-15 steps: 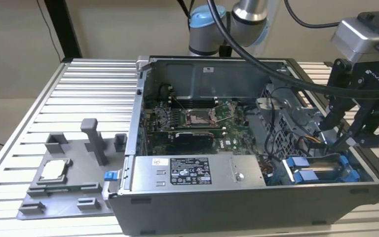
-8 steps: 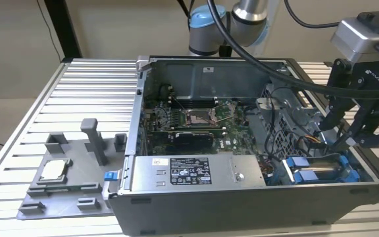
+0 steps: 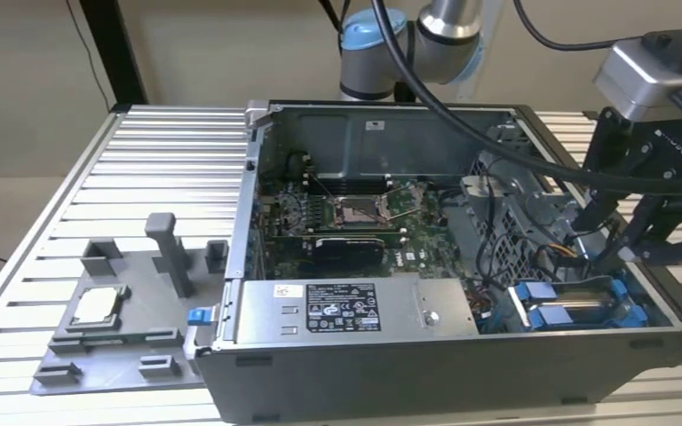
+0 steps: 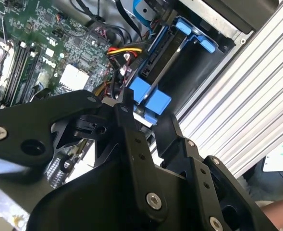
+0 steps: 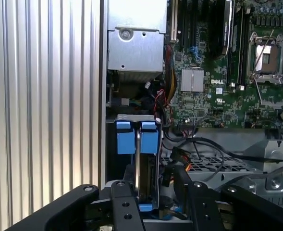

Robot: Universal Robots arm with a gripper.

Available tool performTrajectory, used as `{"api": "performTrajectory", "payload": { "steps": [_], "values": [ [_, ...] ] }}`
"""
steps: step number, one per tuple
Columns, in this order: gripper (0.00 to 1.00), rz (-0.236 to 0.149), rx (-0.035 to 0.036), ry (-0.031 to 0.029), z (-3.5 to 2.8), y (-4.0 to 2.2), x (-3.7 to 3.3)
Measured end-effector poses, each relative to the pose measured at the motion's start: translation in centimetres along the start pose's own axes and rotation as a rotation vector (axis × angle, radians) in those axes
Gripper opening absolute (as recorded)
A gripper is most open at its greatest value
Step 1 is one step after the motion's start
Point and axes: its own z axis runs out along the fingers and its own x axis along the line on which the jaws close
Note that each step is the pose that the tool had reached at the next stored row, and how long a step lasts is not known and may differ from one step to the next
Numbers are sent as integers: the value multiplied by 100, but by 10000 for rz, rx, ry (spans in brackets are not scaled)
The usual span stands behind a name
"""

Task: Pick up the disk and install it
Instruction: 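Insert the disk into the insertion slot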

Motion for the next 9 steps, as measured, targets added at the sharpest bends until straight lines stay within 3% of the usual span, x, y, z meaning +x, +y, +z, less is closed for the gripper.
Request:
{"api": "performTrajectory", "payload": {
  "steps": [2,6,9],
  "values": [
    [100,31,6,-80,32,-20,4],
    [100,322,39,-93,102,-39,12],
    [100,742,88,-98,156,-47,18]
  ]
}}
